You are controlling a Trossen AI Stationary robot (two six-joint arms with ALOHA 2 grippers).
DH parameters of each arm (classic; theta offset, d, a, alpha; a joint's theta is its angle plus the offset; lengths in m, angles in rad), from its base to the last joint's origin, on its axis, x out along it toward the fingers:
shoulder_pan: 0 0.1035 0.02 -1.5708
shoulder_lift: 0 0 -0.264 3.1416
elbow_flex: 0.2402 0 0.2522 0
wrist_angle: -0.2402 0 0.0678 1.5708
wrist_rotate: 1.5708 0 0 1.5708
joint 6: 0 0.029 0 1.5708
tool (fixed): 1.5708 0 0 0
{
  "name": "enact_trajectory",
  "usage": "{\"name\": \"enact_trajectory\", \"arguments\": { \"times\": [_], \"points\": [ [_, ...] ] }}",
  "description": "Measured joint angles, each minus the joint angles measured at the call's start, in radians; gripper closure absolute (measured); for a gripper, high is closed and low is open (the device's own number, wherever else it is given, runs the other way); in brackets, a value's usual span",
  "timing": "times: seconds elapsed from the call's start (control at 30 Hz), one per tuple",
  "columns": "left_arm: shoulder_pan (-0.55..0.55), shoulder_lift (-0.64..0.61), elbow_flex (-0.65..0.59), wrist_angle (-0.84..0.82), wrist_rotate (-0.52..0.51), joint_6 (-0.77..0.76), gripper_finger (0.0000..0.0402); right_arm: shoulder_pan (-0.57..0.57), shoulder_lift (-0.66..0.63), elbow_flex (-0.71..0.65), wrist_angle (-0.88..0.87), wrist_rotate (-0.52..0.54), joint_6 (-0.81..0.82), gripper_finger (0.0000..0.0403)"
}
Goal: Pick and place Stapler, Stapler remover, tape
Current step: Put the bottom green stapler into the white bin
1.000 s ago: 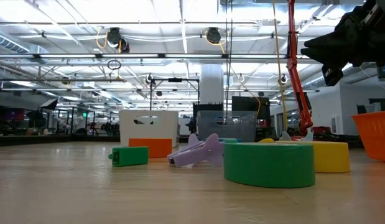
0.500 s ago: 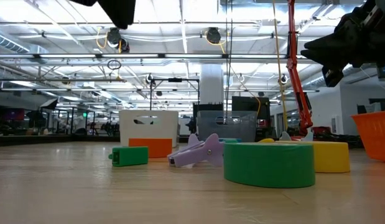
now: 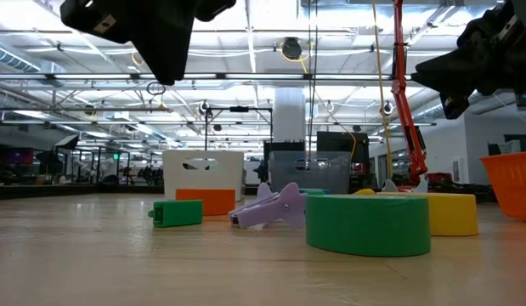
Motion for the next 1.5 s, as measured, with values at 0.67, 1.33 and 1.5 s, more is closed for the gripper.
{"name": "enact_trajectory", "arguments": {
  "times": [0.67, 1.33, 1.5],
  "points": [
    [0.016, 0.011, 0.0, 0.038, -0.052, -0.001, 0.0238, 0.0, 0.0, 0.0, -0.038, 0.001, -0.023, 0.033],
    [0.037, 0.032, -0.207, 0.271, 0.033, -0.041, 0.019, 0.0, 0.0, 0.0, -0.035, -0.001, -0.018, 0.033],
    [0.044, 0.033, -0.256, 0.345, 0.037, -0.047, 0.019, 0.0, 0.0, 0.0, -0.035, -0.001, -0.011, 0.033]
  ]
}}
